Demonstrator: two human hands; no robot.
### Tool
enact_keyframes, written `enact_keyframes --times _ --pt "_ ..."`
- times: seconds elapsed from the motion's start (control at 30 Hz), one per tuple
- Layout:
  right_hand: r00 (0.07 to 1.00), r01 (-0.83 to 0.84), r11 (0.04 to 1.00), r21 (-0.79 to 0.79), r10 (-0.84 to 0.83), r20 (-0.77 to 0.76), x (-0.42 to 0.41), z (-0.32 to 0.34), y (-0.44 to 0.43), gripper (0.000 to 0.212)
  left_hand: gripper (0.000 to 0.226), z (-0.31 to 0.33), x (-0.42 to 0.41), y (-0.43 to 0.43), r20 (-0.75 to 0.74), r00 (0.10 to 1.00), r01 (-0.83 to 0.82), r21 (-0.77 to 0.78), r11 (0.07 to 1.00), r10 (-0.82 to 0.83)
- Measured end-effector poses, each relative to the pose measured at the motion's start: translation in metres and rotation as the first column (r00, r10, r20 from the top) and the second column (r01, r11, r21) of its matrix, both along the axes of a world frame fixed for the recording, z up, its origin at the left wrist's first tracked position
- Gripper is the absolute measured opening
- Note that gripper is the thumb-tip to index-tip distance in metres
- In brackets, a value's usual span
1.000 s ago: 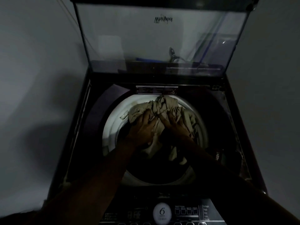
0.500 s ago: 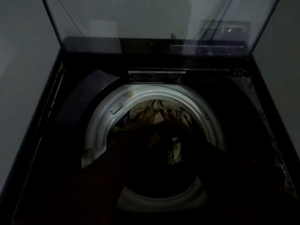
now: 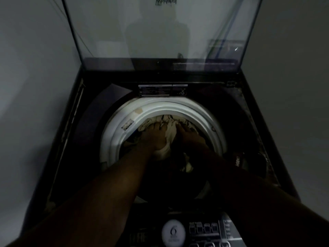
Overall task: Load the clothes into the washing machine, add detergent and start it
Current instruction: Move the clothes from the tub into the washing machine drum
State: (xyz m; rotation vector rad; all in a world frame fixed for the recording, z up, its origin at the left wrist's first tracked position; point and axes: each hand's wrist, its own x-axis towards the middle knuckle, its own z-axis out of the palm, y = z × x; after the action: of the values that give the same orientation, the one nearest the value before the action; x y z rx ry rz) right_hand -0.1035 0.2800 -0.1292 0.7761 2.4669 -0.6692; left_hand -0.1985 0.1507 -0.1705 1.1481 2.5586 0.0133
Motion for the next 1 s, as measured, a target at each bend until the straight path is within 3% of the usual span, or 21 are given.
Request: enact_keyframes --times 0.07,0.13,0.27,0.33,0.43,0.53,0.73,0.9,1.0 --pt "0.998 -0.065 0.995 0.070 0.066 -0.023 0.006 0.017 -0.003 0.084 0.063 0.025 0.009 -0.003 0.134 0.989 -0.072 0.036 0.997 0.067" --pt "0.993 -0.098 0.989 0.113 0.105 -0.055 0.014 0.030 -0.001 0.073 0.062 0.043 0.020 -0.009 0.184 0.978 -0.113 0.059 0.992 0.100" --pt "0.970 -0.084 0.974 0.212 0.129 -0.208 0.044 0.077 0.000 0.043 0.063 0.075 0.047 -0.015 0.190 0.973 -0.149 0.102 0.984 0.128" --pt "0.965 -0.049 0.964 0.260 0.113 -0.236 0.060 0.098 0.002 0.041 0.061 0.094 0.067 -0.012 0.195 0.970 -0.177 0.151 0.973 0.147" --pt "0.949 -0.045 0.960 0.278 0.128 -0.288 0.083 0.127 0.008 0.044 0.052 0.125 0.100 0.002 0.152 0.979 -0.170 0.240 0.956 0.135" --pt "0.916 -0.010 0.982 0.187 0.084 -0.391 0.114 0.153 0.025 0.041 0.040 0.151 0.136 0.020 0.152 0.969 -0.233 0.316 0.920 0.193" --pt "0.836 -0.036 0.988 0.152 0.114 -0.536 0.194 0.188 0.060 0.025 0.054 0.193 0.224 0.055 0.085 0.978 -0.206 0.412 0.887 0.188" --pt "0.819 -0.043 0.982 0.184 0.141 -0.557 0.259 0.189 0.099 0.027 0.042 0.192 0.290 0.099 0.074 0.978 -0.205 0.517 0.831 0.195" --pt "0.826 -0.031 0.978 0.205 0.141 -0.546 0.293 0.183 0.124 0.031 0.047 0.191 0.323 0.120 0.002 0.984 -0.155 0.506 0.849 0.178"
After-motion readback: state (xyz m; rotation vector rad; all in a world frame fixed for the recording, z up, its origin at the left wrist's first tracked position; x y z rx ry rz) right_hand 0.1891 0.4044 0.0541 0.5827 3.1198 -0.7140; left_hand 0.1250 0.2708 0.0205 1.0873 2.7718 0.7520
